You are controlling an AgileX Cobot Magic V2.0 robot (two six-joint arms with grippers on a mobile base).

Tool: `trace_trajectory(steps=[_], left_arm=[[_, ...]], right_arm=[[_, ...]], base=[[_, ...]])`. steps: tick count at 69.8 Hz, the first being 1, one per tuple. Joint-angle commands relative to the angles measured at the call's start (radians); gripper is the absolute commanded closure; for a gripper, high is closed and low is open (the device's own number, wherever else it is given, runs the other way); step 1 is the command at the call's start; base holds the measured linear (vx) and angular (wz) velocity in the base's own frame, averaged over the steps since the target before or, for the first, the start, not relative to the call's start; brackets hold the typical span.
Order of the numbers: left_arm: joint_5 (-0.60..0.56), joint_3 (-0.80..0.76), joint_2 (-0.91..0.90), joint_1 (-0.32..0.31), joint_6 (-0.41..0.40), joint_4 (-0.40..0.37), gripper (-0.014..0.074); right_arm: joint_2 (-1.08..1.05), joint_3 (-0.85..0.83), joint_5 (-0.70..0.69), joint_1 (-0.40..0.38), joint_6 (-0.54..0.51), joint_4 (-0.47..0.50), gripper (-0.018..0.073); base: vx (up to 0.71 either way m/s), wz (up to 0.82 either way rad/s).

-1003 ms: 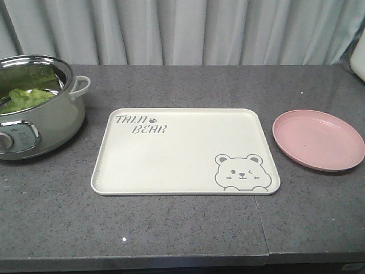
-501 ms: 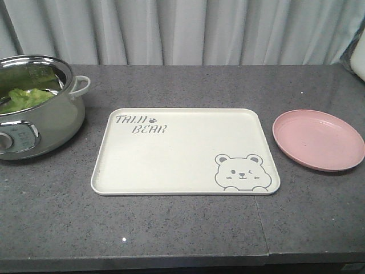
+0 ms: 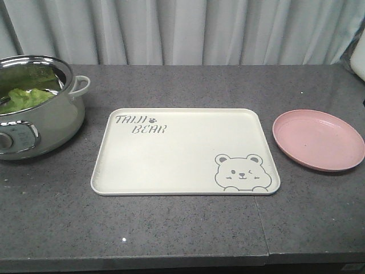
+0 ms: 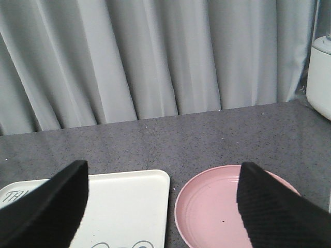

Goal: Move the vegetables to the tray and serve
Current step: 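Reach the left gripper into the pot and grasp a lettuce leaf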

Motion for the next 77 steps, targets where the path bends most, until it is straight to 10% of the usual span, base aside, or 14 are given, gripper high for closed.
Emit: trace_trajectory(steps=[1, 27, 77], left_arm=[[-0.001, -0.134, 0.071, -0.003, 0.037, -0.014, 0.0184], [0.282, -0.496, 0.448, -0.002, 0.063, -0.006, 0.0184], [0.299, -0.507, 0.717, 0.101, 0.169, -0.211, 0.0184]], right_arm=[[0.004, -0.034, -0.054, 0.001, -0.004, -0.009, -0.0003], [0.004, -0.034, 0.039, 0.001, -0.004, -0.009, -0.0003], [0.004, -0.034, 0.094, 0.001, -0.004, 0.012, -0.0003]], base=[[0.00, 0.00], [0.00, 0.00], [0.00, 0.00]])
